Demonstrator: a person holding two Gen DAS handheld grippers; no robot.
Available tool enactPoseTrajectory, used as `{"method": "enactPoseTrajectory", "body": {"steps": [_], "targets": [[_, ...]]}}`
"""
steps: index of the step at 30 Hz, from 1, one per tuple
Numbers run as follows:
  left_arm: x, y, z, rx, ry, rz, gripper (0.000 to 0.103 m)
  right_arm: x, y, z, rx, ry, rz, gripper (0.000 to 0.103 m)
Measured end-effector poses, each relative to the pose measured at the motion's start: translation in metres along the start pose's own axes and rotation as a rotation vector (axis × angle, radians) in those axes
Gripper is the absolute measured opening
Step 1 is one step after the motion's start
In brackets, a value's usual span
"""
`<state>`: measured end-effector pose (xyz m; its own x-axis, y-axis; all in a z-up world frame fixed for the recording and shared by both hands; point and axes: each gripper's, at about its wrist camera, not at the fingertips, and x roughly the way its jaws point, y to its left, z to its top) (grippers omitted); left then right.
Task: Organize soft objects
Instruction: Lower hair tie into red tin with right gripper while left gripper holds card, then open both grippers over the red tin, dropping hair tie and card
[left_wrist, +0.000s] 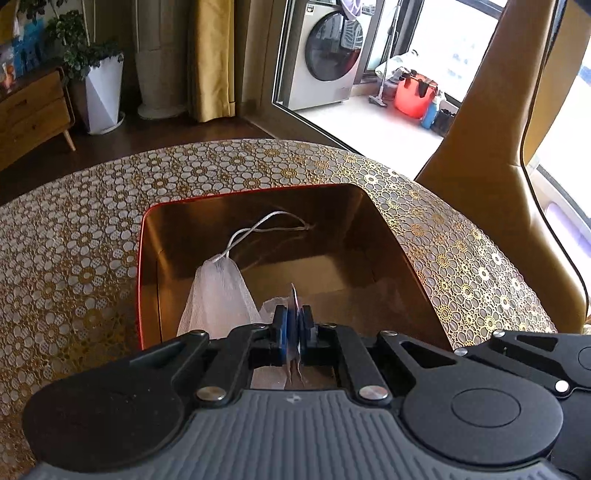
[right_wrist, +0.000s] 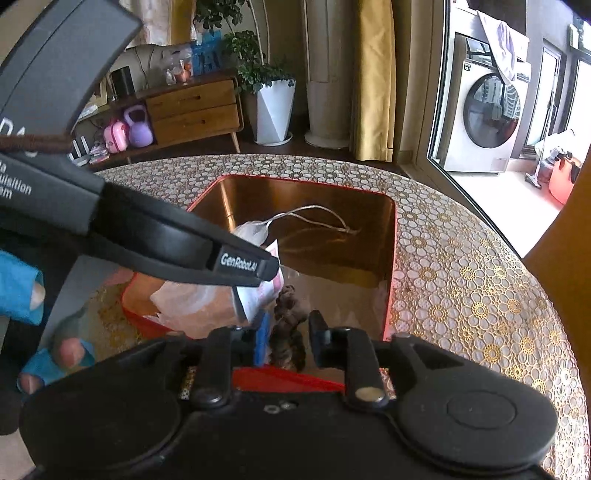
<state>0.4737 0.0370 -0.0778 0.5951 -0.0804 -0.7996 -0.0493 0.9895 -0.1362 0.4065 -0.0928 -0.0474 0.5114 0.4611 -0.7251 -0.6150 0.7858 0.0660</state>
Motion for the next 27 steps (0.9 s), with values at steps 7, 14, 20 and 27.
{"method": "enactPoseTrajectory", "body": {"steps": [7,14,20,27], "targets": [[-0.008,-0.002,0.002,-0.019,-0.022,0.002,0.007,-0.014,-0.003,-0.005,0.01,-0.029,0.005,0.035],[-0.024,-0.007,0.0,-0.017,-0.037,0.001,0.007,-0.037,0.0,-0.007,0.01,-0.054,0.007,0.046],[-0.034,-0.009,-0.002,-0.022,-0.032,0.005,0.011,-0.055,0.002,-0.012,0.009,-0.063,-0.002,0.054],[-0.055,-0.012,-0.007,-0.038,-0.057,-0.004,0.015,-0.079,0.002,-0.02,0.021,-0.079,0.003,0.061]]}}
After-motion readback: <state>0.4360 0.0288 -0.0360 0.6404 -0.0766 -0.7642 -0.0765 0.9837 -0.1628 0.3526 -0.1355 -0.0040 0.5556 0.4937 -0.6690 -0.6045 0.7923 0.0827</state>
